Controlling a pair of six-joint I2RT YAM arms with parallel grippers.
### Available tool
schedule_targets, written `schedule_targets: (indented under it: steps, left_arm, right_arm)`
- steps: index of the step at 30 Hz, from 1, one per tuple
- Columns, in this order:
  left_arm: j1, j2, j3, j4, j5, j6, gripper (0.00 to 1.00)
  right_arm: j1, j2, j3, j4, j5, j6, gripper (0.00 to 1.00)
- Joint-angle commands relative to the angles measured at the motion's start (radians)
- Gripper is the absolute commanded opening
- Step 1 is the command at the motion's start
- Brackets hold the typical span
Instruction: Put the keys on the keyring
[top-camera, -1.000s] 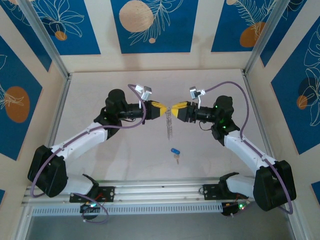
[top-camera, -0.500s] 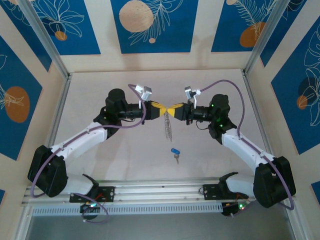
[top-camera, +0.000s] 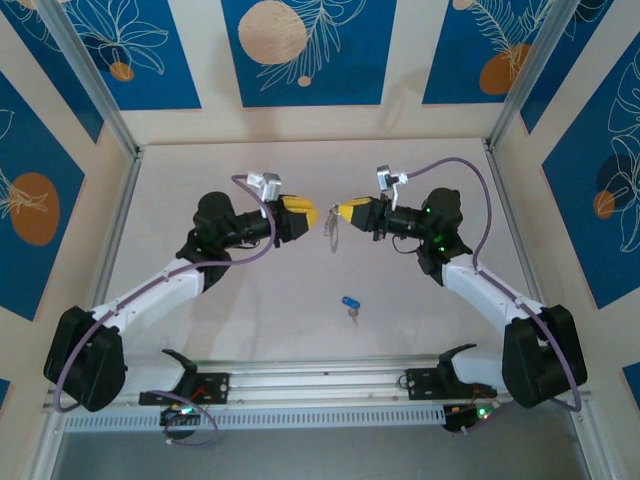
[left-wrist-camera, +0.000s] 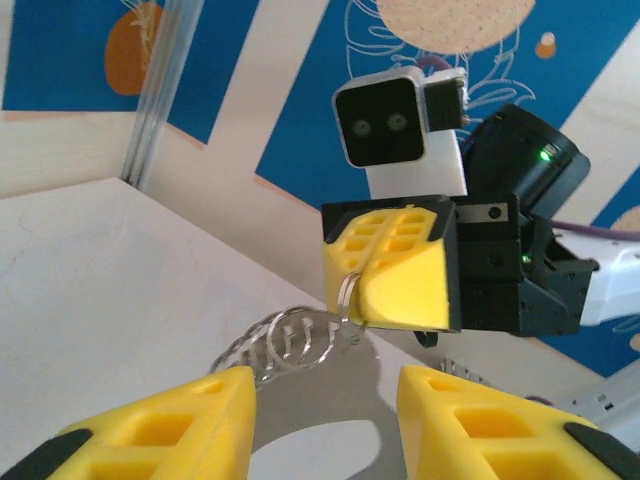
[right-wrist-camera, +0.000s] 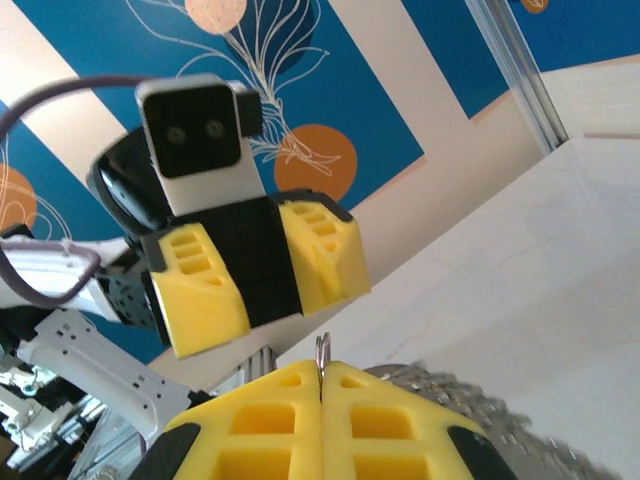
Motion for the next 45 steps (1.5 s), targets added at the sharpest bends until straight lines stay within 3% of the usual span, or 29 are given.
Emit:
schedule_targets:
  steps: [1, 9, 14, 45]
  left_arm:
    - [0.007, 0.027, -0.037, 0.22, -0.016, -0.129, 0.41]
    - [0.006, 0.166, -0.06, 0.545, 0.015, -0.337, 0.39]
    - [0.007, 0.215, -0.061, 0.655, 0.008, -0.396, 0.37]
    - [0.001, 0.237, -0.078, 0.65, 0.021, -0.387, 0.28]
  right_arm:
    - [0.007, 0.017, -0.01, 0.142, 0.04, 0.06, 0.0]
    - [0.051, 0.053, 0.002, 0.216, 0.098, 0.094, 0.0]
    - [0.076, 0.078, 0.012, 0.222, 0.113, 0.092, 0.0]
    - [0.083, 0.111, 0.03, 0.234, 0.126, 0.109, 0.0]
